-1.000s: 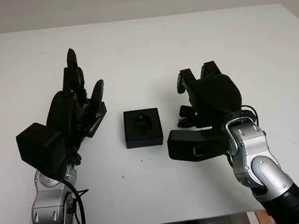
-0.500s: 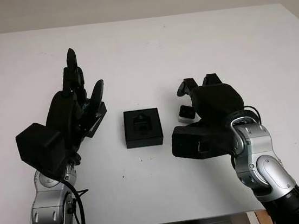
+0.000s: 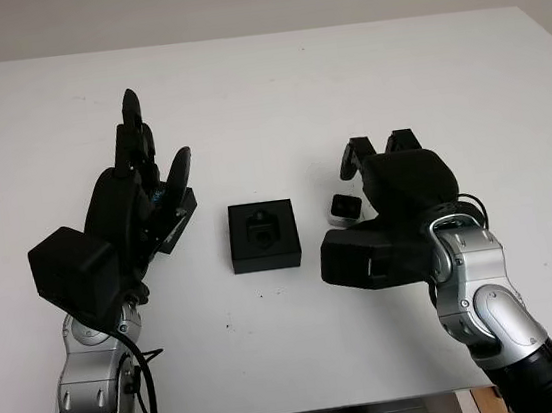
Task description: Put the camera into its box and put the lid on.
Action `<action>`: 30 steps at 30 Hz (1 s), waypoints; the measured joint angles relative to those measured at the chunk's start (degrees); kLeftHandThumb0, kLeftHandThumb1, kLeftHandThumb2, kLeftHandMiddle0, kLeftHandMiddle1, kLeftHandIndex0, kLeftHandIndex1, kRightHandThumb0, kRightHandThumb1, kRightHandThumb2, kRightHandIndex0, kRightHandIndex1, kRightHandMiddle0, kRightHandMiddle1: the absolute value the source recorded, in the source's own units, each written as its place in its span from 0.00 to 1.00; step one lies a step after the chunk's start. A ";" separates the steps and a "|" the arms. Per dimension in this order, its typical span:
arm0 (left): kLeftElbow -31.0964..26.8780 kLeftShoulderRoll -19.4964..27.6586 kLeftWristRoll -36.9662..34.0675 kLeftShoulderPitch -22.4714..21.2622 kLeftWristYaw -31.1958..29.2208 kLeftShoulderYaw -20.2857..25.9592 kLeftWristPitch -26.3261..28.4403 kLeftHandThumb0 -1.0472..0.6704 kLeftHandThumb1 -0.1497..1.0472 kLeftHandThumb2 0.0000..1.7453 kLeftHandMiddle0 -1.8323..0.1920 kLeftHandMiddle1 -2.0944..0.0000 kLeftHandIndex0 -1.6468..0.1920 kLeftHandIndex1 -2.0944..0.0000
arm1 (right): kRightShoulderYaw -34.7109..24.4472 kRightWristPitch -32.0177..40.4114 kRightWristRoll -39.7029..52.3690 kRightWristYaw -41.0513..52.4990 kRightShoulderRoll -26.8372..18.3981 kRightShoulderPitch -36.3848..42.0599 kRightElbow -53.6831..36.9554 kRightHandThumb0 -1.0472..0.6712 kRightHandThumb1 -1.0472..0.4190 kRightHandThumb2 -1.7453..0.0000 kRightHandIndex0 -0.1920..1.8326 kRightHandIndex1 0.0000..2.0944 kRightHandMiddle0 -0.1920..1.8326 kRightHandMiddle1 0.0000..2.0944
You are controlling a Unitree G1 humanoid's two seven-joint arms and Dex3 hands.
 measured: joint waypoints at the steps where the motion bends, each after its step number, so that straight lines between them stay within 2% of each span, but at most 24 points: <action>1: 0.00 0.05 0.09 0.00 0.00 0.00 -0.08 0.24 1.00 0.28 1.00 1.00 1.00 1.00 | 0.00 -0.04 0.01 -0.55 -0.02 -0.05 0.41 0.24 0.11 0.97 0.00 0.97 0.05 0.75; 6: 0.00 0.24 0.10 0.00 -0.14 0.00 -0.21 0.24 1.00 0.27 1.00 1.00 1.00 1.00 | -0.02 -0.08 0.13 -1.69 -0.26 -0.42 2.49 0.24 0.10 0.97 0.00 0.97 0.06 0.73; 11: 0.01 0.31 0.26 0.00 -0.21 -0.01 -0.56 0.24 1.00 0.27 1.00 1.00 1.00 1.00 | 0.00 -0.28 0.17 -2.31 -0.66 -1.26 4.75 0.24 0.10 0.97 0.00 0.97 0.05 0.82; 14: 0.02 0.31 0.15 0.00 -0.20 0.00 -0.59 0.24 1.00 0.26 1.00 1.00 1.00 1.00 | -0.01 -0.22 1.05 -2.13 -0.62 -1.67 5.47 0.26 0.10 0.97 0.00 0.94 0.07 0.74; 16: 0.02 0.31 0.08 0.00 -0.29 0.00 -0.59 0.24 1.00 0.26 1.00 1.00 1.00 1.00 | -0.02 -0.12 1.80 -1.82 -0.59 -1.76 5.61 0.26 0.10 0.97 0.00 0.93 0.07 0.72; 24: 0.02 0.32 0.15 -0.01 -0.31 0.01 -0.59 0.24 1.00 0.26 1.00 1.00 1.00 1.00 | -0.26 0.11 6.28 -1.43 -0.35 -1.97 6.15 0.28 0.10 0.97 0.00 0.93 0.07 0.77; 26: 0.02 0.33 0.24 -0.01 -0.29 0.00 -0.59 0.23 1.00 0.27 1.00 1.00 1.00 1.00 | -0.29 -0.05 7.41 -1.58 -0.43 -2.17 6.65 0.28 0.09 0.97 0.00 0.93 0.07 0.79; 28: 0.02 0.33 0.26 -0.01 -0.28 0.00 -0.59 0.23 1.00 0.27 1.00 1.00 1.00 1.00 | -0.41 -0.62 8.57 -2.20 -0.57 -2.18 7.08 0.29 0.09 0.97 0.00 0.95 0.05 0.88; 30: 0.02 0.33 0.30 -0.02 -0.28 0.00 -0.59 0.23 1.00 0.27 1.00 1.00 1.00 1.00 | -0.54 -1.47 9.74 -3.38 -0.67 -2.18 7.66 0.30 0.09 0.97 0.00 0.97 0.05 0.90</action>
